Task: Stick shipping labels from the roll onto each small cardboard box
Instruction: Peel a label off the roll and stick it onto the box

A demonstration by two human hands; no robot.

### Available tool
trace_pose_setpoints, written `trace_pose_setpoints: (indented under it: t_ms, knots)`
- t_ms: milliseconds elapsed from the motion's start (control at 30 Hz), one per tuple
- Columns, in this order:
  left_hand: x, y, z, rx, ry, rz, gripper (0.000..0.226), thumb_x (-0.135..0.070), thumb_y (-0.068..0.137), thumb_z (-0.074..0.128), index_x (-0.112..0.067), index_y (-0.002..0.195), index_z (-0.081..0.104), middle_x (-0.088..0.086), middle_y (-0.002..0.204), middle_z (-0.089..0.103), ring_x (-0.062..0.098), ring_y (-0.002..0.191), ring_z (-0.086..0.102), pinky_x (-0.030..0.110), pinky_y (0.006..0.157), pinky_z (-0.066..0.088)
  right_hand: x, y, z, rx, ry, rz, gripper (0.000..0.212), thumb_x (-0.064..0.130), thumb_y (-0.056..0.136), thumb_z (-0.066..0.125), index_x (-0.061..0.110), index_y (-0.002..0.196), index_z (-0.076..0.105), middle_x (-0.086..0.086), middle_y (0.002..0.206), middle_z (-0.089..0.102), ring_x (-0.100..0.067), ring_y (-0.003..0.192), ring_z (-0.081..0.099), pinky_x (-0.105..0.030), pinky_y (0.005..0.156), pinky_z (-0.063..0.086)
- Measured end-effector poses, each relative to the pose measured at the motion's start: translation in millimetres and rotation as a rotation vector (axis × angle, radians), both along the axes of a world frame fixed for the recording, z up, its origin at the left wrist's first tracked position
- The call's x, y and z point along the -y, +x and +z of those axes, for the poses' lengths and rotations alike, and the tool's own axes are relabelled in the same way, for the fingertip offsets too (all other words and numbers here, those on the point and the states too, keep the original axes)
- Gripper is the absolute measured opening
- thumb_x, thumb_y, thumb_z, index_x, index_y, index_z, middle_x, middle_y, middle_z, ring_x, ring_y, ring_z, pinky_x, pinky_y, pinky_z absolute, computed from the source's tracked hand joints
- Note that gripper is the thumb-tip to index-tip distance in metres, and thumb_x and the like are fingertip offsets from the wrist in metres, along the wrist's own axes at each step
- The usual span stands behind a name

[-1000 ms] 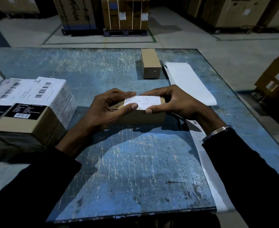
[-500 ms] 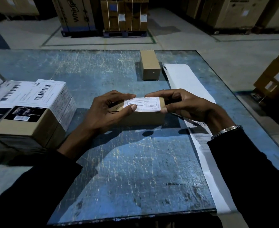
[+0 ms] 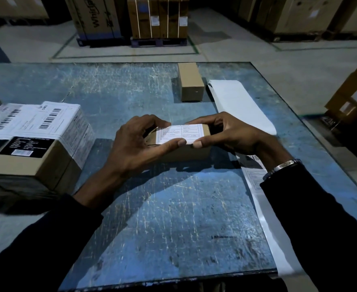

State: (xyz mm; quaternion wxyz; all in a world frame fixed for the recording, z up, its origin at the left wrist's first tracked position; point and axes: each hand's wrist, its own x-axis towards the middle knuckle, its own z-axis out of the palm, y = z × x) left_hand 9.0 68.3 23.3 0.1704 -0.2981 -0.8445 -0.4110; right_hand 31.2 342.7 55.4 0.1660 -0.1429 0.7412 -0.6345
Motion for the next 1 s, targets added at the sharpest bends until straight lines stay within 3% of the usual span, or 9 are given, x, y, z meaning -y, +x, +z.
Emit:
trace_pose_setpoints:
  t_ms: [133,333,500,567,700,833,1000]
  knots:
    - [1.8,4.4,0.9,-0.049,0.006,0.009,0.045,-0.059,0.087,0.079,-0.022,0.115,0.08,-0.007,0.108,0.078,0.016,0.093,0.069,0.043,0.07,0.057,-5.6,-2.1,-3.8,0.103,-0.166,0.083,0.057,-0.016,0.084,0.069,-0.004,0.14,0.061,-0.018,0.133,0.073,-0.025,0.123,0.07,-0.025,0.098,0.056]
    - [0.8,3.0,-0.3,-0.008,0.005,0.034,0.04,-0.055,0.092,0.075,-0.025,0.117,0.08,-0.015,0.106,0.075,0.011,0.095,0.066,0.037,0.076,0.055,-1.1,-6.7,-10.0,0.157,-0.303,0.057,0.049,-0.011,0.088,0.056,-0.007,0.137,0.062,-0.022,0.133,0.072,-0.029,0.122,0.07,-0.027,0.102,0.055]
    - [2.6,1.6,0.9,0.041,-0.01,0.016,0.043,-0.059,0.094,0.066,-0.029,0.123,0.079,-0.016,0.108,0.074,0.01,0.097,0.063,0.031,0.079,0.049,4.5,-8.1,-12.3,0.115,-0.283,-0.053,0.039,-0.01,0.094,0.053,-0.01,0.129,0.069,-0.028,0.129,0.072,-0.036,0.12,0.071,-0.03,0.103,0.057]
    - [3.1,1.8,1.2,0.038,-0.028,0.012,0.044,-0.058,0.096,0.063,-0.028,0.125,0.078,-0.016,0.109,0.074,0.011,0.098,0.063,0.031,0.079,0.049,7.3,-7.3,-12.8,0.066,-0.243,-0.118,0.034,-0.007,0.1,0.049,-0.005,0.12,0.076,-0.025,0.123,0.075,-0.039,0.116,0.072,-0.031,0.102,0.055]
    - [4.6,1.8,2.5,0.037,-0.049,0.009,0.044,-0.056,0.1,0.059,-0.028,0.128,0.077,-0.014,0.111,0.074,0.012,0.1,0.062,0.03,0.081,0.049,14.1,-4.9,-10.4,0.015,-0.198,-0.187,0.032,-0.005,0.103,0.046,-0.008,0.117,0.074,-0.021,0.114,0.079,-0.029,0.107,0.076,-0.025,0.089,0.059]
    - [5.6,3.4,3.1,0.041,-0.063,0.003,0.044,-0.054,0.102,0.055,-0.027,0.131,0.076,-0.014,0.114,0.073,0.011,0.1,0.061,0.028,0.082,0.047,19.8,-8.9,-9.9,0.04,-0.247,-0.259,0.032,-0.002,0.102,0.044,-0.009,0.108,0.075,-0.021,0.108,0.079,-0.028,0.1,0.076,-0.026,0.086,0.06]
    - [7.7,2.8,3.2,0.019,-0.082,-0.008,0.045,-0.058,0.099,0.061,-0.027,0.128,0.077,-0.014,0.112,0.073,0.012,0.101,0.063,0.031,0.083,0.048,21.9,-5.8,-9.4,0.071,-0.143,-0.272,0.038,0.028,0.113,0.05,0.003,0.121,0.077,-0.017,0.117,0.079,-0.028,0.109,0.075,-0.03,0.094,0.058]
